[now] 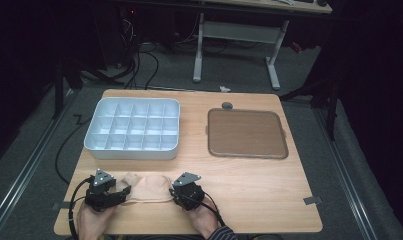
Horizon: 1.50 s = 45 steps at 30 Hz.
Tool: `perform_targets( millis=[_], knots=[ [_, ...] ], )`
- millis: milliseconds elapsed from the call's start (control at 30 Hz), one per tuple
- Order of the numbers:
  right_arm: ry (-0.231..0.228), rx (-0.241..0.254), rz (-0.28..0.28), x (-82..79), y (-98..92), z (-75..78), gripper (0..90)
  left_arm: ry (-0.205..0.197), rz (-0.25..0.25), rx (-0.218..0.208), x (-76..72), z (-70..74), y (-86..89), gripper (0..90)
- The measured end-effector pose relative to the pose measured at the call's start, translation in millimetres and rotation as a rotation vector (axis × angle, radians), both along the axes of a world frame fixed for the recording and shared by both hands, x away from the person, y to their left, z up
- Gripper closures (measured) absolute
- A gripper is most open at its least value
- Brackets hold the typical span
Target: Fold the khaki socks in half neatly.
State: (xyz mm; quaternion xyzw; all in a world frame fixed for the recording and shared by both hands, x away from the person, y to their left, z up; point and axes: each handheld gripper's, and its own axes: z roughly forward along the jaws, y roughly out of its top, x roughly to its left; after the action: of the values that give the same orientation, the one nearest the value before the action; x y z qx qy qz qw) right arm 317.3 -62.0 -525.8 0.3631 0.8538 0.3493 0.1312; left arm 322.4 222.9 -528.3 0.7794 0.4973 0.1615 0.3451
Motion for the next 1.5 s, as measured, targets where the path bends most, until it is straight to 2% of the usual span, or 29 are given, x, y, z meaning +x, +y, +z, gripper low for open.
perform_targets(
  millis=[133, 167, 200, 233, 300, 333, 367, 400, 467, 733, 900, 933, 1500],
  knots=[
    [-0.007, -0.006, 0.009, -0.3, 0.1, -0.1, 83.7, -0.001, -0.014, 0.029, -0.2, 1.6, -4.0, 44.6],
    [-0.014, -0.016, 0.012, -1.0, 0.7, 0.2, 85.0, -0.002, -0.016, 0.036, -0.4, 1.9, -5.5, 51.1],
    [-0.014, -0.016, 0.012, -1.0, 0.7, 0.2, 85.0, 0.000, -0.026, 0.041, -1.0, 2.6, -7.3, 51.1],
    [-0.017, -0.017, 0.011, -1.5, 1.0, 0.1, 85.4, 0.002, -0.036, 0.041, -1.6, 3.2, -9.3, 55.2],
    [-0.027, -0.018, 0.014, -2.1, 0.7, 0.0, 86.2, 0.009, -0.047, 0.029, -2.1, 3.6, -10.4, 62.8],
    [-0.027, -0.011, 0.011, -2.5, 0.7, -0.3, 86.5, 0.009, -0.055, 0.022, -1.6, 3.8, -10.1, 71.2],
    [-0.032, -0.009, 0.011, -2.3, -0.5, -0.7, 86.8, 0.027, -0.064, -0.007, -1.3, 3.6, -10.0, 74.0],
    [-0.036, -0.002, 0.012, -2.2, -1.0, -0.8, 86.8, 0.027, -0.064, -0.007, -1.3, 3.6, -10.0, 75.3],
    [-0.037, -0.001, 0.009, -3.0, -1.5, -0.6, 86.9, 0.037, -0.061, -0.045, -0.5, 2.8, -9.1, 76.8],
    [-0.045, 0.020, -0.001, -3.7, -9.9, 2.9, 87.0, 0.032, -0.082, -0.091, -1.2, 5.7, -11.7, 77.9],
    [-0.062, 0.021, -0.004, -6.2, -17.3, 8.5, 87.0, 0.026, -0.099, -0.109, -0.9, 10.4, -18.8, 78.1],
    [-0.071, 0.022, -0.004, -6.6, -20.9, 10.2, 87.0, 0.028, -0.103, -0.124, -0.1, 11.7, -21.9, 78.1],
    [-0.074, 0.061, -0.080, -6.2, -64.5, 19.1, 86.9, 0.015, -0.163, -0.166, 10.9, 17.4, -57.7, 78.3]
  ],
)
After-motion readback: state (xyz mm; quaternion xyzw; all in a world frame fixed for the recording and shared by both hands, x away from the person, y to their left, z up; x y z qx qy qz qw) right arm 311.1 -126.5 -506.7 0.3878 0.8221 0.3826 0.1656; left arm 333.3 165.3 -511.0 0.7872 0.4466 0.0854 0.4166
